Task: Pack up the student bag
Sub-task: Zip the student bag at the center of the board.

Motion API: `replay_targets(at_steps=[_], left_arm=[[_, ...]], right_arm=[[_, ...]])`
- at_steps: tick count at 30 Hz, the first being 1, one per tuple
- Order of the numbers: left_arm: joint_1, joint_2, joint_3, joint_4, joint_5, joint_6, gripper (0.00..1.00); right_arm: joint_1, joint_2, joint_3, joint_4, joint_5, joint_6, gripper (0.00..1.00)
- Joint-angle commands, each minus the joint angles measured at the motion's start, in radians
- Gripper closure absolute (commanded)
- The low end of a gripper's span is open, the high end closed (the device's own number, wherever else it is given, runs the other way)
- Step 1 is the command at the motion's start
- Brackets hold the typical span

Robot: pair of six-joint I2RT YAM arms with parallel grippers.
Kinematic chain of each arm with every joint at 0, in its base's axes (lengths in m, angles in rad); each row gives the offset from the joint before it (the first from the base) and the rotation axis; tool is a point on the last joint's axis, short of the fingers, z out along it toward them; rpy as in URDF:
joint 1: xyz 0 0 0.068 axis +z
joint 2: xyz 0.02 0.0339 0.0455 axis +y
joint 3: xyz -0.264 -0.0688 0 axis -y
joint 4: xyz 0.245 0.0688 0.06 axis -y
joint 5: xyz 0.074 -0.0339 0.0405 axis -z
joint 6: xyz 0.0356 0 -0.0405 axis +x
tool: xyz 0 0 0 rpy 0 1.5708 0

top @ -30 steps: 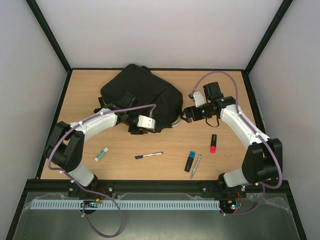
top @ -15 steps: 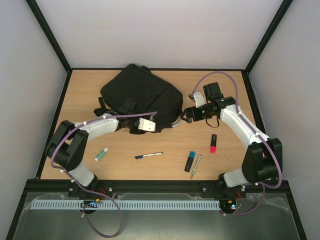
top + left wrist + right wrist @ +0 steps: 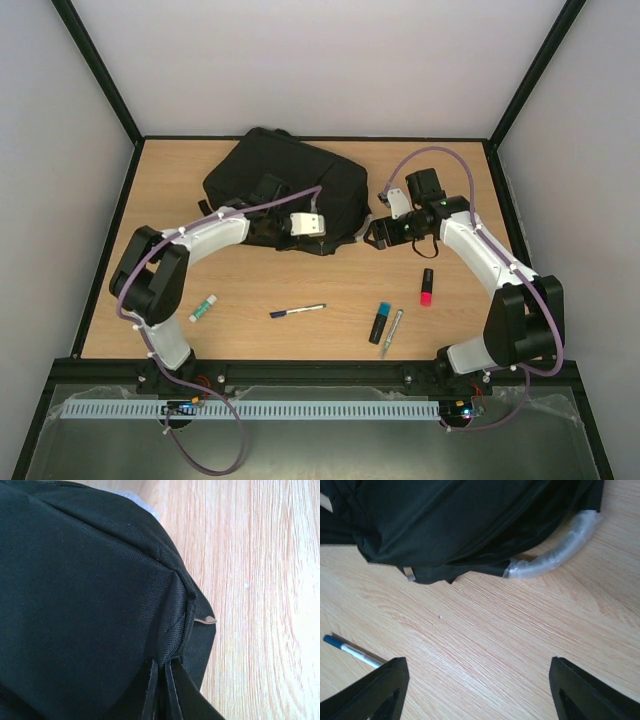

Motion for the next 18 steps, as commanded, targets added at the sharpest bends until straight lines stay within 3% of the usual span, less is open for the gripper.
replay_targets(at_steps=[1, 9, 18], left_arm=[[0.011, 0.045, 0.134, -0.051, 0.124, -0.191, 0.98], [0.013, 0.107, 0.215, 0.035, 0.297, -0.573, 0.98], [0.029, 0.124, 0.178, 0.072, 0.344, -0.703, 0.97]], right_arm=[[-0.005, -0.013, -0.025, -0.009, -0.018, -0.03, 0.27], [0.012, -0.024, -0.11, 0.097, -0.058, -0.068, 0.55], [0.138, 0.072, -0.085, 0.257, 0.007, -0.077, 0.59]])
